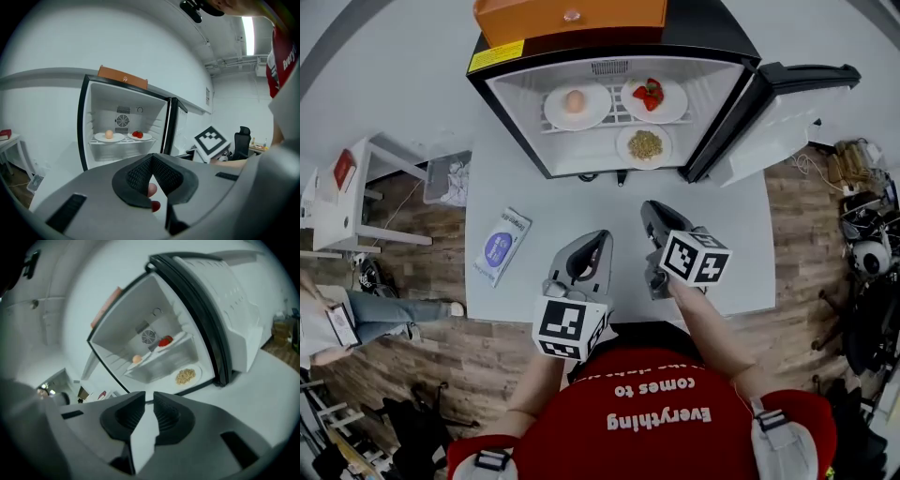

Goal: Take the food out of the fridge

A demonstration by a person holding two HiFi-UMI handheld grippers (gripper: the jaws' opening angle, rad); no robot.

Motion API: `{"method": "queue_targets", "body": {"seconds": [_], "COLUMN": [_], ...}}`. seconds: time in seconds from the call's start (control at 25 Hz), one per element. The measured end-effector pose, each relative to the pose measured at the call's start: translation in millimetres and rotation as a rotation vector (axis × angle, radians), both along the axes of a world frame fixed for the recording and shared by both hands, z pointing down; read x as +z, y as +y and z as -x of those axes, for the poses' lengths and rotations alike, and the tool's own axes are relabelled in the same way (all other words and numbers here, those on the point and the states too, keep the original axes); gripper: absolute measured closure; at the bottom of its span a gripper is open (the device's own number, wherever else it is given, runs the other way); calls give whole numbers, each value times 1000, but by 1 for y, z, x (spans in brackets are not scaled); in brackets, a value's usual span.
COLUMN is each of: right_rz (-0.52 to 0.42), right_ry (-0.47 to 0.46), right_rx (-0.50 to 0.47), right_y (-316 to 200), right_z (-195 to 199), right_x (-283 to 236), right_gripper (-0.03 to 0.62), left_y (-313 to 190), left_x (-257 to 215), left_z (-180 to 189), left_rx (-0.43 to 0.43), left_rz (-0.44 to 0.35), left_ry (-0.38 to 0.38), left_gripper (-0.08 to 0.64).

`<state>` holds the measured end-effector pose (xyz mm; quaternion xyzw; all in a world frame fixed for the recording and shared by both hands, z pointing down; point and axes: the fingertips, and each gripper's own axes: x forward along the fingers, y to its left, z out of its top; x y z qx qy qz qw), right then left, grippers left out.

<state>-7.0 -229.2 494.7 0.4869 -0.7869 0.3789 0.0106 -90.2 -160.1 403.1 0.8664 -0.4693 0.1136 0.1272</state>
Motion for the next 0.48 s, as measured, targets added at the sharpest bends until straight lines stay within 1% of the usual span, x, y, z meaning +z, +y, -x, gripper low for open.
{"method": "queue_targets", "body": {"seconds": [0.08, 0.16, 0.24, 0.4, 0.48], "right_rz": [130, 227, 290, 371, 389], "right_ry": [-103, -205, -295, -468, -520], "right_rx": [19, 57, 125, 287, 346], "right_y": [-22, -40, -58, -97, -113], "right_z": [-2, -5, -12, -29, -35], "right_x": [32, 59, 82, 121, 132], "right_gripper": [477, 468, 468, 468, 468], "left_y": [-9, -17, -23, -36, -42], "left_x": [6, 9, 8, 10, 14], "left_z": [6, 11, 15, 20, 22], "left_rx": [-2, -2, 3, 15, 18], "left_rz": [16, 30, 35, 36, 42], "left_ry": [0, 3, 7, -5, -14], "left_gripper": [554, 554, 554, 554, 554]}}
